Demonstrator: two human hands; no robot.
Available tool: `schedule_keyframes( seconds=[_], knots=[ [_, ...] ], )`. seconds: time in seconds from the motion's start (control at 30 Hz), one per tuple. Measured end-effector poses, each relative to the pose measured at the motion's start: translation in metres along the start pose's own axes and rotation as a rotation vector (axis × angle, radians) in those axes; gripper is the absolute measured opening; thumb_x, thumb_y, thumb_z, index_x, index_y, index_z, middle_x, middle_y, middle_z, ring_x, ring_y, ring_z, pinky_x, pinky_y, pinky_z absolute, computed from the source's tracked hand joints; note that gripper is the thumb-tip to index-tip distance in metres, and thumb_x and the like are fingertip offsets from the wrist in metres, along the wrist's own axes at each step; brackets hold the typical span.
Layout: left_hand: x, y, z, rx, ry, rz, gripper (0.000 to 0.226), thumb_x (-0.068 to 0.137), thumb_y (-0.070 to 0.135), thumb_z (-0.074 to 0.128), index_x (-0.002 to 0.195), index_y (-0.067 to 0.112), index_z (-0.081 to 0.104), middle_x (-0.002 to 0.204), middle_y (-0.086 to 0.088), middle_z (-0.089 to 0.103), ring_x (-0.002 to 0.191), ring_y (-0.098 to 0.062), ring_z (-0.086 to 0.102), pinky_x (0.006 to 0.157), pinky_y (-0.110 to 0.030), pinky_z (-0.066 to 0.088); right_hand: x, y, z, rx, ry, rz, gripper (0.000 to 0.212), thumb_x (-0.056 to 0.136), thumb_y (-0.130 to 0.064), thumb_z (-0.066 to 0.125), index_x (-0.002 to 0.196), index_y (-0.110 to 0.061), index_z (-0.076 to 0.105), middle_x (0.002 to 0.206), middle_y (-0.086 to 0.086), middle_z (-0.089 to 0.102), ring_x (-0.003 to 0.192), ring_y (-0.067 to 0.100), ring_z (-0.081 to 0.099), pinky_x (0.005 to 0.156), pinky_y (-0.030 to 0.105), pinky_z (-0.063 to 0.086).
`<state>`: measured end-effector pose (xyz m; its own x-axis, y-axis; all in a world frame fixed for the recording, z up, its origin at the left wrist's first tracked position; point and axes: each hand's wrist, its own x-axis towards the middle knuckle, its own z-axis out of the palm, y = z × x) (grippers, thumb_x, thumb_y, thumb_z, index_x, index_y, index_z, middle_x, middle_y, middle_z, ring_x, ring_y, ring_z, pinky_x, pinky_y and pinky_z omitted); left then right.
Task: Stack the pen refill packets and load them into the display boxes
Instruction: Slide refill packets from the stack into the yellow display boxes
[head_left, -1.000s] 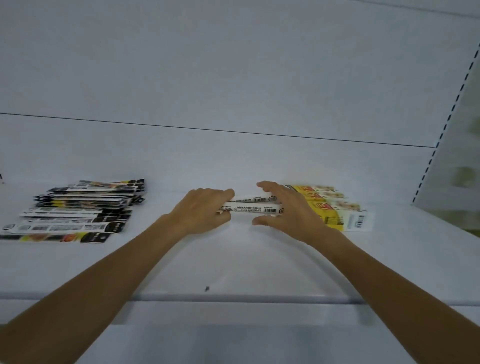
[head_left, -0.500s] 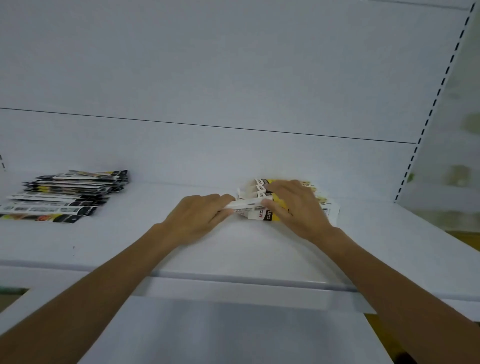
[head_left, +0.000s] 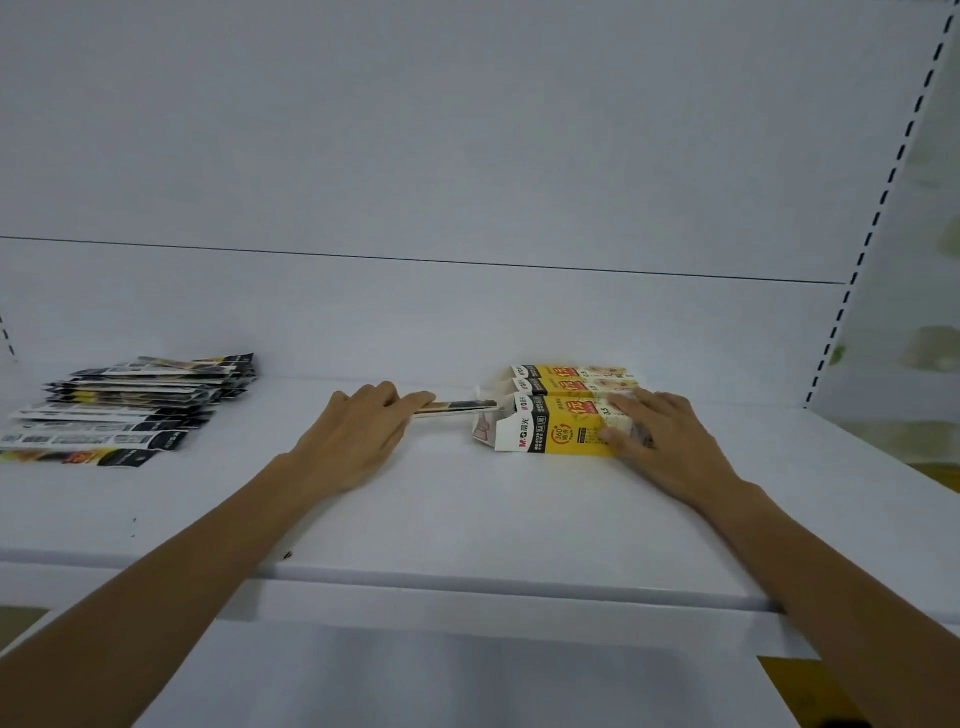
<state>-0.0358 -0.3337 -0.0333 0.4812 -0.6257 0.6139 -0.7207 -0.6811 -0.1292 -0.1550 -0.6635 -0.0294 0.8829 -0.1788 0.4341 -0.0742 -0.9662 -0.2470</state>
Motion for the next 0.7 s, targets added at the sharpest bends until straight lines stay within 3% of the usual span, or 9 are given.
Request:
schedule_keyframes(
  seconds=[0.17, 0.37, 0.53, 0.7],
  knots=[
    [0.008, 0.006, 0.000, -0.067, -0.061, 0.005, 0.041, 0.095, 0.011, 0.047, 0.133, 0.023, 0.049, 0.095, -0.010, 0.055, 0.070, -0.021, 0.040, 0.064, -0.033, 0.035, 0.001, 0.002, 0.003, 0.007, 0.022, -0.010, 0.055, 0.089, -0.053, 0.045, 0.139, -0.029, 0.040, 0.148, -0.004, 0.034, 0.136, 0.018, 0.020, 0.107, 0.039, 0.030],
    [0.009, 0.001, 0.008, -0.067, -0.021, 0.073, 0.046, 0.086, 0.007, 0.061, 0.126, 0.025, 0.047, 0.079, -0.007, 0.051, 0.061, -0.023, 0.048, 0.052, -0.033, 0.043, 0.000, 0.000, 0.002, -0.003, 0.028, 0.013, 0.055, 0.089, -0.054, 0.045, 0.139, -0.031, 0.040, 0.148, -0.007, 0.033, 0.136, 0.015, 0.019, 0.103, 0.041, 0.035],
    [0.005, -0.007, 0.009, -0.102, -0.024, 0.073, 0.039, 0.092, 0.011, 0.052, 0.130, 0.023, 0.049, 0.086, -0.008, 0.053, 0.069, -0.026, 0.049, 0.061, -0.038, 0.046, 0.000, -0.002, 0.000, -0.015, 0.028, 0.025, 0.055, 0.089, -0.054, 0.044, 0.139, -0.032, 0.039, 0.147, -0.009, 0.034, 0.136, 0.013, 0.019, 0.100, 0.040, 0.038],
    [0.007, -0.004, 0.011, -0.038, -0.011, 0.176, 0.034, 0.091, 0.024, 0.036, 0.125, 0.024, 0.044, 0.080, -0.001, 0.054, 0.060, -0.020, 0.050, 0.054, -0.029, 0.046, -0.001, -0.002, 0.000, -0.009, 0.021, 0.027, 0.055, 0.090, -0.054, 0.044, 0.139, -0.031, 0.038, 0.148, -0.008, 0.033, 0.136, 0.012, 0.018, 0.101, 0.041, 0.037]
  ],
)
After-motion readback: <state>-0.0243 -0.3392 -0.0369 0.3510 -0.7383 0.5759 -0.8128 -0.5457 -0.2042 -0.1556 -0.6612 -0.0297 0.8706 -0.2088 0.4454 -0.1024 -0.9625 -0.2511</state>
